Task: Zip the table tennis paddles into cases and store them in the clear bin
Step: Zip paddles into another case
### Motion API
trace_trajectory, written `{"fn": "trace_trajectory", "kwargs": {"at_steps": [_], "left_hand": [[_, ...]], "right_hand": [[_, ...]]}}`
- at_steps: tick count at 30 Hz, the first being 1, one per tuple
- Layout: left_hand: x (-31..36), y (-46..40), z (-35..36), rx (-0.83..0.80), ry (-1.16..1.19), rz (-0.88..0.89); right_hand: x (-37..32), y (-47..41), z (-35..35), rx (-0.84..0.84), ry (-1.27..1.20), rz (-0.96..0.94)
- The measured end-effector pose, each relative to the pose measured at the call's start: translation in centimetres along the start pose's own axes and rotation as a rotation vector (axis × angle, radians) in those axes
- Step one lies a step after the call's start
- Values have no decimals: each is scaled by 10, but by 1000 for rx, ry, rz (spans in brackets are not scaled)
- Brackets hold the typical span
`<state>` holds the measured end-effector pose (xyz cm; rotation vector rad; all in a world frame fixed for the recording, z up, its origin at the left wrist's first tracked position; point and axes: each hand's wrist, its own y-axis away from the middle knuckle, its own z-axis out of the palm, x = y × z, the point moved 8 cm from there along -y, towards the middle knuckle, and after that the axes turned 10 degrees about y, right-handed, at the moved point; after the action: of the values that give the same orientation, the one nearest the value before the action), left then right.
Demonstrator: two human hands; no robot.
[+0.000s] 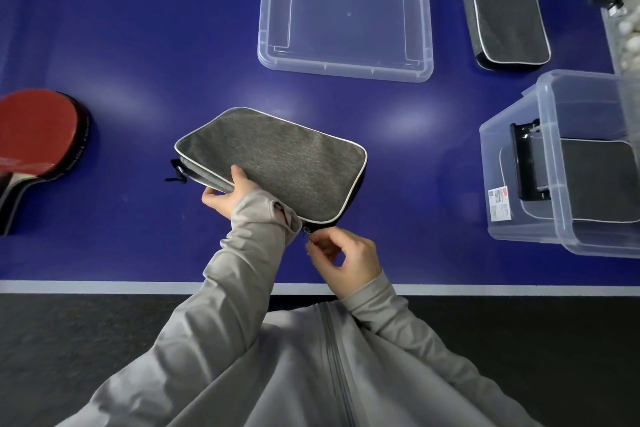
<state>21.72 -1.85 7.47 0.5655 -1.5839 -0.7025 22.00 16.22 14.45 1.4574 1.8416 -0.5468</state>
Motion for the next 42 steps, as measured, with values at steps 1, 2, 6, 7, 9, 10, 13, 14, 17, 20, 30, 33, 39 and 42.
{"fn": "trace_trajectory", "kwargs": {"at_steps": [1,2,6,7,9,10,13,14,17,20,30,33,39,42], "left_hand": [[1,-2,0,-15,5,9],[2,-5,-1,-39,2,22],[15,-26,-1,-234,-84,89],[17,-31,0,-292,-100,95],[17,-36,4,-427,-102,69],[14,-35,7,-501,-100,34],[-1,-27,15,-692,-139,-117],[-6,-24,17,-743,-160,-164],[-17,-11,26,-855,-193,-245],[-20,-3,32,-880,-202,-266],[4,46,57,-722,-555,175],[0,96,61,-917,-521,113],[-5,121,50,-1011,-494,95],[2,108,46,-1002,-507,174]], "right_hand": [[1,0,-3,-1,-11,-7],[4,0,-11,29,-29,-3],[48,-9,-70,315,-229,227],[62,-14,-84,367,-261,289],[84,-28,-98,329,-278,395],[92,-35,-96,247,-310,438],[97,-48,-73,-42,-510,509],[92,-50,-64,-113,-554,515],[75,-54,-45,-207,-631,503],[58,-57,-42,-174,-746,441],[26,-60,-69,117,-446,216],[16,-57,-69,195,-243,152],[3,-53,-58,196,-53,88],[3,-55,-54,191,-21,71]]}}
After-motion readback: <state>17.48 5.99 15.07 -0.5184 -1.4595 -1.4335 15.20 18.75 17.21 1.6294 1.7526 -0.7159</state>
